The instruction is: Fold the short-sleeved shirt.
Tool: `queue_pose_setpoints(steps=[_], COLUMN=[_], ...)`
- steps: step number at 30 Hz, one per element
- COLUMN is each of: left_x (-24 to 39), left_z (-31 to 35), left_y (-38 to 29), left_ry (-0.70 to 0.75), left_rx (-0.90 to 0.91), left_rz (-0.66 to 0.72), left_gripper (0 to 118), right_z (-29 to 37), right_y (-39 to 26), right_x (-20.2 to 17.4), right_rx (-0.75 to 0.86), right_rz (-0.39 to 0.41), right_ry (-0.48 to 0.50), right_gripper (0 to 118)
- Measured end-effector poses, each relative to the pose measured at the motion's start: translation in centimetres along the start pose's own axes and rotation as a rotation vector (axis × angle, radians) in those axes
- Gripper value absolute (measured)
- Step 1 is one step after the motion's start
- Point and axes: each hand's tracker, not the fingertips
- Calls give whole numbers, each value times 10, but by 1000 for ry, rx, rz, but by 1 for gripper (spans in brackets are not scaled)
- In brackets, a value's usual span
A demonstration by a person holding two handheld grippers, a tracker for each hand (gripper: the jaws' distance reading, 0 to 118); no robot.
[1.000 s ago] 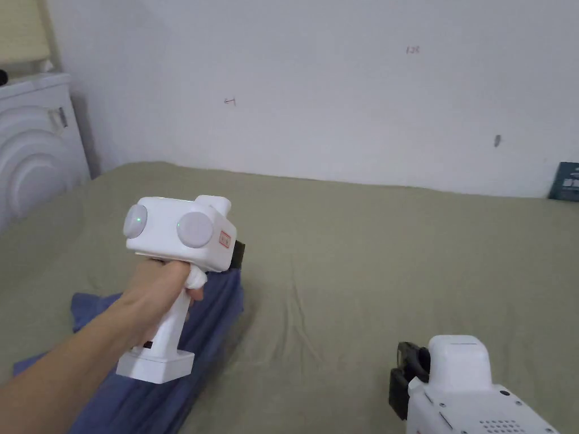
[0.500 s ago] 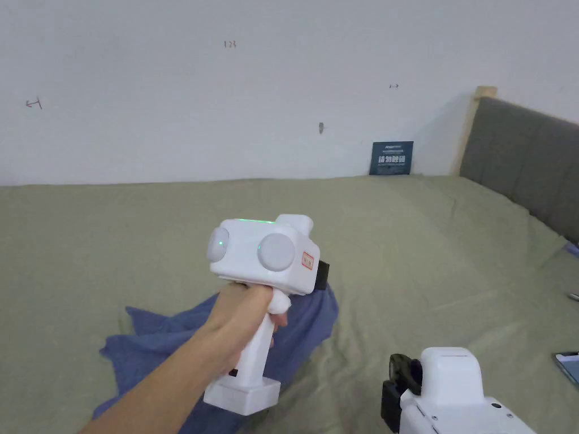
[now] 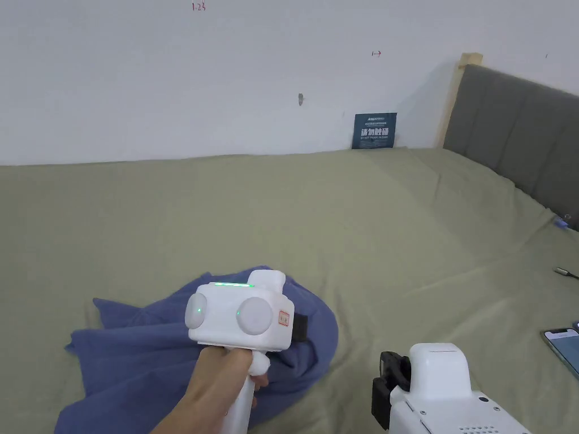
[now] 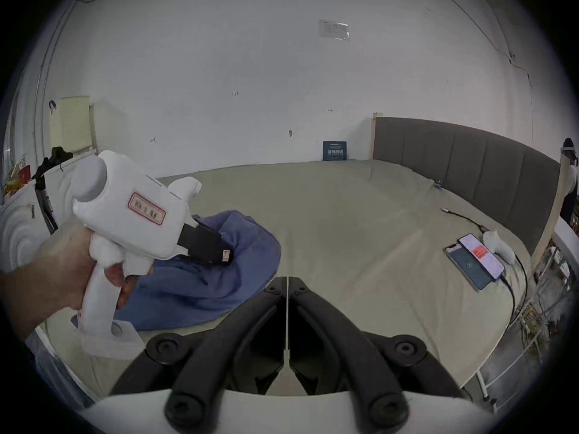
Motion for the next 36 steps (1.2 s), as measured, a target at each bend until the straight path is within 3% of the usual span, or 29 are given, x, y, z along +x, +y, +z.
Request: queue_pose_setpoints(steps=[1, 2, 3, 5, 10, 11, 12, 13, 14, 19, 28, 36], left_x=[-3, -8, -13, -19, -53, -58, -64, -66, -69, -81, -104, -131], left_z=[8, 16, 35, 77, 191, 214, 234, 252, 264, 313, 326, 275], left_y=[-3, -7, -13, -32, -102, -119, -135, -152, -164, -214, -218, -166], left_ry=[26, 48, 68, 92, 203, 215, 291, 370, 429, 565, 598, 422], left_rx=[22, 38, 150, 172, 399, 430, 445, 469, 495, 509, 538, 396], left_rz=[-8, -17, 27, 32, 139, 154, 159, 160, 169, 201, 241, 228], left_gripper=[44, 102, 118, 106, 102, 90, 69, 30, 0, 0, 0, 0], right_z=[3, 5, 7, 13, 28, 33, 36, 40, 43, 52, 52, 35], right_y=[0, 1, 2, 4, 2, 2, 1, 1, 1, -2, -1, 3], right_x=[-2, -4, -6, -11, -27, -31, -36, -40, -43, -60, -81, -93], right_rx=[2, 3, 7, 18, 70, 84, 90, 90, 90, 101, 106, 87], right_rz=[3, 5, 3, 1, 42, 41, 48, 53, 55, 49, 58, 70], right_ry=[2, 4, 8, 21, 78, 93, 96, 98, 103, 138, 174, 190], right_gripper=[2, 2, 2, 2, 2, 2, 2, 2, 2, 2, 2, 2])
